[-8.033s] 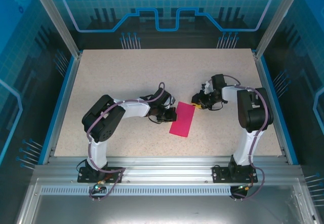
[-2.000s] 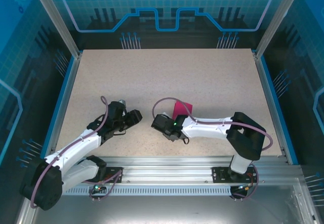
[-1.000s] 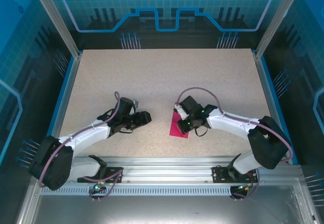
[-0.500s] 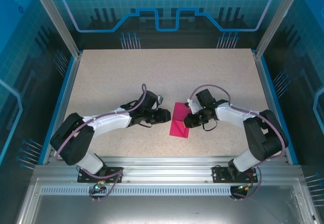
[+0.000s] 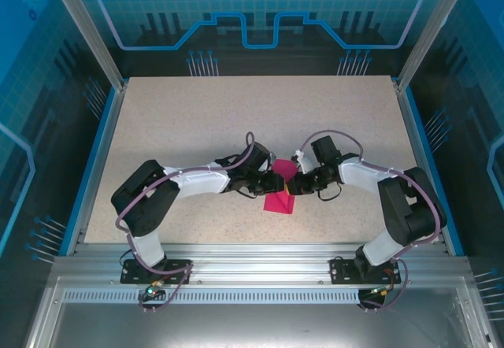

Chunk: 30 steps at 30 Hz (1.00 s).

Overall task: Fold a paper plane with a square sheet of paper (pick it up from the middle)
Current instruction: Fold the triangle a second time at the center of the table.

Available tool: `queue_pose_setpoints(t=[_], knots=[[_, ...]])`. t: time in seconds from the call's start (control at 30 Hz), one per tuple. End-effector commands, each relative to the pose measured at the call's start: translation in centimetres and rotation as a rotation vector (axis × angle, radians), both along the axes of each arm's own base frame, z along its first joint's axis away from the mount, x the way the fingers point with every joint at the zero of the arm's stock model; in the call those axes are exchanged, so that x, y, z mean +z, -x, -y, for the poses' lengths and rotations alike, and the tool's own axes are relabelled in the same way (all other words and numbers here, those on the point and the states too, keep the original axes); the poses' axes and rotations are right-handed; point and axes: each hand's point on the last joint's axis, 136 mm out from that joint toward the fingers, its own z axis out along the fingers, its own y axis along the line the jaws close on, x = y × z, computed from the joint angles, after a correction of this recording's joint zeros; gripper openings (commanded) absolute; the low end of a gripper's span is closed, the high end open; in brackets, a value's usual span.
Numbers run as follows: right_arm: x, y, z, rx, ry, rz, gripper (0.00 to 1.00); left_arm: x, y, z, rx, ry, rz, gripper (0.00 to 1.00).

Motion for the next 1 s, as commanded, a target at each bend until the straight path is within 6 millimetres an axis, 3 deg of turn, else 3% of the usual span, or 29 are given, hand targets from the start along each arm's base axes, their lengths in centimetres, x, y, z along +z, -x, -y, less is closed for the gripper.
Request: queue_pose_setpoints(t=[0.0, 0.47, 0.97], knots=[[0.2, -0.2, 0.0, 0.000, -0.035, -0.009, 0.13, 0.5, -0.3, 0.9, 0.009, 0.032, -0.013, 0.29], [0.9, 0.6, -0.2, -0.021, -0.089, -0.032, 0.26, -0.8, -0.6, 0.3, 0.054, 0.004, -0.017, 0.27], [0.7, 0.7, -0.9, -0.035, -0.149, -0.054, 0.23, -0.7, -1.1, 0.3, 0.084, 0.011, -0.006, 0.22]])
